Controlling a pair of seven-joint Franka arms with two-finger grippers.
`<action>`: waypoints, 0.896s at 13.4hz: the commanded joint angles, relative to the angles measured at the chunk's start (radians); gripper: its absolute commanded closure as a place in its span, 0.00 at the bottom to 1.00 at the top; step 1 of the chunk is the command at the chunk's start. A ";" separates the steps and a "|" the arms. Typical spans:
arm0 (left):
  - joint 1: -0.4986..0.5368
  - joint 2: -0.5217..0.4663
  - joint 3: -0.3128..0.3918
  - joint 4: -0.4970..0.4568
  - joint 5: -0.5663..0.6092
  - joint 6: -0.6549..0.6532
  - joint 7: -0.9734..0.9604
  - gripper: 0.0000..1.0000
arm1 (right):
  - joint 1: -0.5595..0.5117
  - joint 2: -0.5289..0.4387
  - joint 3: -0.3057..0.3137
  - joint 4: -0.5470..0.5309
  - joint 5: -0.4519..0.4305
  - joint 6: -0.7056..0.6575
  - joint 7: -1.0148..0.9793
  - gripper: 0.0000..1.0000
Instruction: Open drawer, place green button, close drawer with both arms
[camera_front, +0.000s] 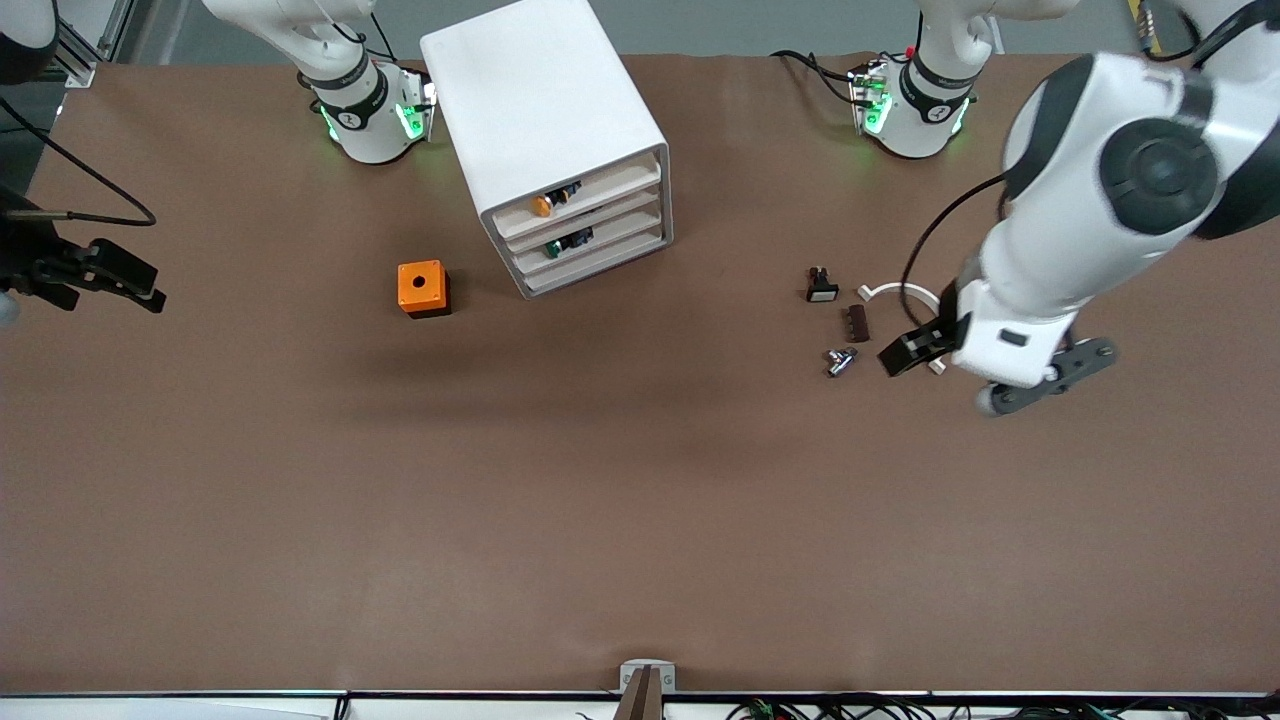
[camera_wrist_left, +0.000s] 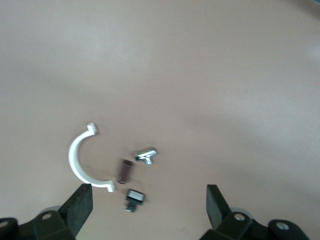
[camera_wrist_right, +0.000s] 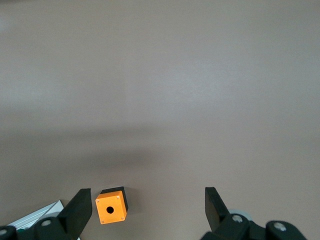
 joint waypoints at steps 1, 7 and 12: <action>0.071 -0.063 -0.007 -0.034 0.015 -0.050 0.178 0.00 | -0.042 -0.021 0.027 -0.017 -0.017 0.006 -0.026 0.00; 0.203 -0.144 -0.008 -0.037 0.014 -0.140 0.431 0.00 | -0.068 -0.021 0.068 -0.017 -0.017 0.003 -0.026 0.00; 0.209 -0.175 -0.007 -0.035 0.015 -0.172 0.447 0.00 | -0.063 -0.022 0.067 -0.017 -0.019 0.002 -0.024 0.00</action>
